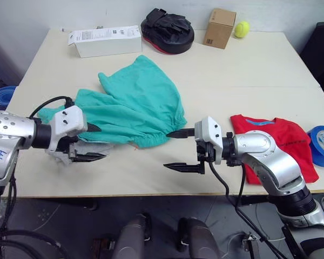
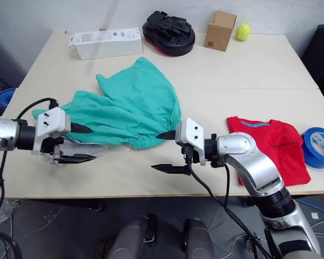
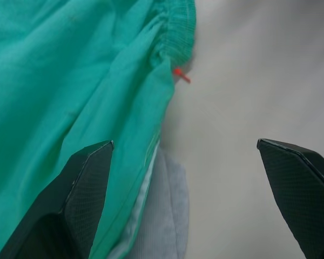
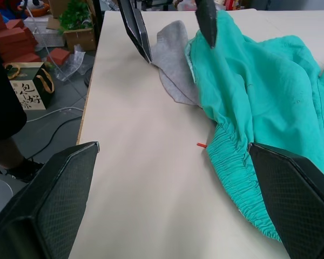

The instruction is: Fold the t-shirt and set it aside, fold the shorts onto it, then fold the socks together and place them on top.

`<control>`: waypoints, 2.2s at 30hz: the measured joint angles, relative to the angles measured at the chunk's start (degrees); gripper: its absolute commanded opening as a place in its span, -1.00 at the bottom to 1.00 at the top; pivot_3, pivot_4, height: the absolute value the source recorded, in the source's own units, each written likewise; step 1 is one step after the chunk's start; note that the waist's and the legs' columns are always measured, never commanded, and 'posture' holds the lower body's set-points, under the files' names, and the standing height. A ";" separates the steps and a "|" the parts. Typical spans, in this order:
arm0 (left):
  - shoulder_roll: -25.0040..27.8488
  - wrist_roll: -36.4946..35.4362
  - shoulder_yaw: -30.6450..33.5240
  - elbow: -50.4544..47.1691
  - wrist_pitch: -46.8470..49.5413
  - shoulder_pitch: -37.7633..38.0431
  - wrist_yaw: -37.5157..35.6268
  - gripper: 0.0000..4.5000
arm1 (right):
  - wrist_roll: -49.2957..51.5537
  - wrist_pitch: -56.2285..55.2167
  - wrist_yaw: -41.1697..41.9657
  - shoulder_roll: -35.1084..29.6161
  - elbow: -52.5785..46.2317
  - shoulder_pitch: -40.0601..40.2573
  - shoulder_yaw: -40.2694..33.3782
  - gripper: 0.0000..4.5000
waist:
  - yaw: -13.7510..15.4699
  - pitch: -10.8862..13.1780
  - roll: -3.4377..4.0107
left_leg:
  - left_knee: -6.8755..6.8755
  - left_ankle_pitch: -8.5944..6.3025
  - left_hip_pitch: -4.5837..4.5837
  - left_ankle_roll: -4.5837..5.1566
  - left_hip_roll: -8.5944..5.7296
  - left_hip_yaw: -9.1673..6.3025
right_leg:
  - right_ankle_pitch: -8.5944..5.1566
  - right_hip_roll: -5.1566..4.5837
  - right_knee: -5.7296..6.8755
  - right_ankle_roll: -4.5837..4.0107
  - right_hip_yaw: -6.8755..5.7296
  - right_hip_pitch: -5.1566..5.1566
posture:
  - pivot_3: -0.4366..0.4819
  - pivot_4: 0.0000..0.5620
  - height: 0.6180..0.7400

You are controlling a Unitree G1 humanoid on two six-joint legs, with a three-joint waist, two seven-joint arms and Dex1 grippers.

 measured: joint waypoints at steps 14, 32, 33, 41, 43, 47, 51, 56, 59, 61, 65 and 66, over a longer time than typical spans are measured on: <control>-11.26 13.51 -13.66 11.12 -8.78 -8.55 9.40 0.00 | 2.36 3.46 -1.88 -0.27 -1.52 1.71 -3.21 1.00 | -0.07 0.00 -0.01 | 0.04 0.18 0.02 0.29 0.08 0.08 | 0.00 0.17 0.44 0.00 0.01 -0.09 | -0.05 -0.47 1.00; -15.58 16.12 -15.26 45.29 -20.73 -38.90 -1.02 -0.99 | 3.43 3.80 -3.57 -1.93 -6.37 7.34 -5.49 1.00 | -0.06 0.01 -0.06 | 0.29 0.18 -0.09 0.39 0.06 0.08 | 0.00 0.30 0.47 0.02 -0.23 -0.06 | -0.05 -0.47 1.00; -16.05 16.87 -15.39 48.35 -21.97 -41.55 -1.15 -0.99 | 3.55 3.81 -3.64 -1.97 -6.39 7.40 -5.54 1.00 | -0.06 0.02 -0.07 | 0.29 0.19 -0.10 0.39 0.07 0.08 | 0.00 0.32 0.48 0.02 -0.28 -0.06 | -0.05 -0.47 1.00; -24.37 11.53 -14.74 43.44 -4.05 -50.55 -8.64 -0.99 | 4.15 3.85 -3.03 -3.70 -6.93 8.94 -6.11 1.00 | 0.02 0.04 -0.10 | 0.45 0.14 -0.18 0.58 -0.02 0.00 | 0.02 0.33 0.47 0.17 -0.26 0.04 | -0.05 -0.47 1.00; -26.16 9.69 -15.44 36.72 2.73 -49.03 -9.00 -0.99 | 4.34 3.57 -2.41 -4.24 -7.29 9.61 -6.27 1.00 | -0.13 0.04 -0.10 | 0.56 0.13 -0.17 0.57 0.01 -0.04 | 0.03 0.30 0.49 0.19 -0.16 0.08 | -0.05 -0.47 1.00; -30.95 7.05 -17.67 21.97 16.70 -44.26 -4.97 -0.99 | 3.85 3.00 -1.92 -6.46 -7.35 10.55 -7.23 1.00 | -0.20 0.04 -0.10 | 0.72 0.13 -0.14 0.56 0.10 -0.06 | 0.03 0.25 0.53 0.19 -0.09 0.14 | -0.05 -0.47 1.00; -34.07 4.53 -19.15 11.38 28.71 -39.66 0.59 -0.99 | 3.90 2.32 -0.54 -9.78 -7.16 12.70 -10.50 1.00 | -0.08 0.04 -0.09 | 0.84 0.13 -0.10 0.55 0.15 -0.06 | 0.02 0.25 0.48 0.17 0.00 0.16 | -0.05 -0.47 1.00; -31.25 2.37 -22.94 2.54 33.35 -31.35 2.77 -0.99 | 3.61 1.23 0.98 -12.14 -7.15 15.37 -12.34 1.00 | -0.18 0.04 -0.08 | 0.82 0.10 -0.02 0.48 0.19 -0.05 | 0.00 0.25 0.46 0.14 0.08 0.17 | -0.05 -0.47 1.00; -29.70 0.95 -23.95 0.22 35.25 -27.35 3.56 -0.99 | 3.93 1.12 2.33 -13.40 -7.24 17.55 -12.84 1.00 | -0.01 0.04 -0.08 | 0.86 0.10 -0.04 0.47 0.21 -0.06 | 0.00 0.24 0.44 0.13 0.08 0.18 | -0.05 -0.47 1.00; -29.88 0.07 -24.04 -1.52 35.87 -25.20 4.80 -0.80 | 4.58 1.12 2.72 -13.64 -7.65 18.29 -13.73 1.00 | 0.30 0.04 -0.08 | 0.89 0.09 -0.07 0.50 0.20 -0.08 | 0.00 0.23 0.35 0.13 0.08 0.22 | -0.05 -0.47 1.00; -32.95 -2.95 -22.54 -1.94 36.75 -23.10 7.52 -0.27 | 5.14 1.12 2.86 -14.62 -8.09 18.78 -13.90 1.00 | 1.25 0.04 -0.08 | 0.91 0.07 -0.10 0.53 0.19 -0.07 | -0.01 0.20 0.20 0.12 0.10 0.25 | -0.05 -0.47 1.00; -33.84 -3.95 -21.43 -1.99 37.29 -23.06 7.89 -0.14 | 5.22 1.14 2.88 -14.67 -8.19 18.78 -14.06 1.00 | 1.35 0.04 -0.08 | 0.92 0.07 -0.12 0.53 0.19 -0.08 | -0.01 0.20 0.16 0.12 0.09 0.26 | -0.05 -0.47 1.00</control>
